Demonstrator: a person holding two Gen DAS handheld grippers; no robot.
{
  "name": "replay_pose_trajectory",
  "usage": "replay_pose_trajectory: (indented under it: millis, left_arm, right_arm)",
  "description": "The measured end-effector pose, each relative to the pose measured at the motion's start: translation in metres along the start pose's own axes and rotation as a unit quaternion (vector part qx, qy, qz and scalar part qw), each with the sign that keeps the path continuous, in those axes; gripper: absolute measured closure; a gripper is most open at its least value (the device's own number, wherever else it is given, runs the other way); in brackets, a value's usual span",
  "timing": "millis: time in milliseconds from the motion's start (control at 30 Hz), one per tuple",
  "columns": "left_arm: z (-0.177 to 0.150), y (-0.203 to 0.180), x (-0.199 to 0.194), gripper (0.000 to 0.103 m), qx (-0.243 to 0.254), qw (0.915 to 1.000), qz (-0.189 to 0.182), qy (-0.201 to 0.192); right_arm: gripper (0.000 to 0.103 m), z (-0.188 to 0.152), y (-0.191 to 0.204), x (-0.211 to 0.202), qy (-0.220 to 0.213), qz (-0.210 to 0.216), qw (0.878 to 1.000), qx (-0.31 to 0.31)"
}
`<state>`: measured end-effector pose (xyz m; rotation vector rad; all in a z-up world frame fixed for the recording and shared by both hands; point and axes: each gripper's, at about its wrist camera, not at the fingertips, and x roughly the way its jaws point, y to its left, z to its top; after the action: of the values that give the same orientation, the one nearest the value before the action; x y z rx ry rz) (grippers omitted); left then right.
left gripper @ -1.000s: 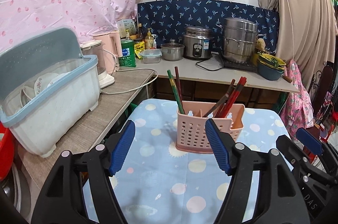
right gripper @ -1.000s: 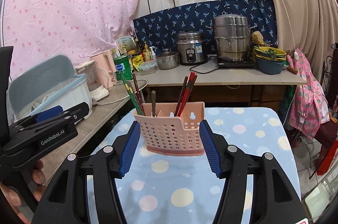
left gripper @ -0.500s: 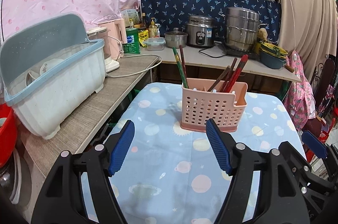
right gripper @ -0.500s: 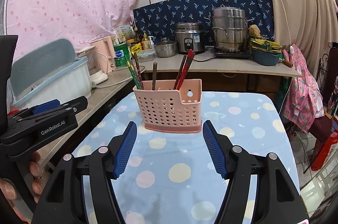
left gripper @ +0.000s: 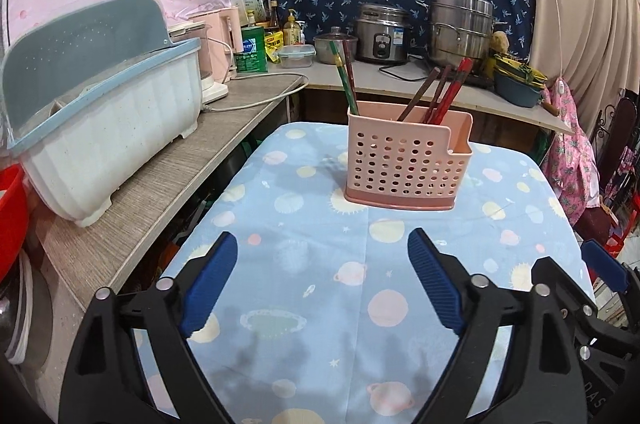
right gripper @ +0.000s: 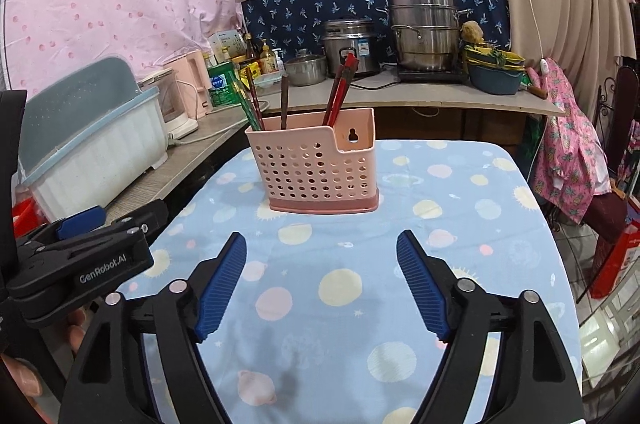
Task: Organize utensils
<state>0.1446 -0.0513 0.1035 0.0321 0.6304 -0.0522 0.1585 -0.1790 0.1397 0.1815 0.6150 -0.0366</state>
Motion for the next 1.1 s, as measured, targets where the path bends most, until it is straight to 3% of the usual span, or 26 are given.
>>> replay_pose_trajectory:
  millis: [133, 400, 633, 1100]
  left_arm:
    - [-0.011, -0.001, 0.002, 0.014, 0.003, 1.0, 0.006, 0.002]
    - [-0.023, -0.002, 0.011, 0.01, 0.0, 0.9998, 0.016, 0.015]
    - [-0.027, -0.001, 0.018, 0.008, -0.004, 0.9994, 0.019, 0.029]
    - [-0.037, -0.003, 0.04, 0.007, 0.011, 0.9967, 0.031, 0.075]
  right_arm:
    - [0.02, -0.005, 0.001, 0.002, 0.001, -0.012, 1.0, -0.006]
    - [0.018, -0.012, -0.001, 0.008, 0.009, -0.024, 1.0, -0.008]
    - [0.007, -0.014, -0.004, 0.013, 0.013, -0.031, 0.999, 0.0]
    - [0.007, -0.022, -0.008, 0.036, 0.052, -0.044, 0.998, 0.005]
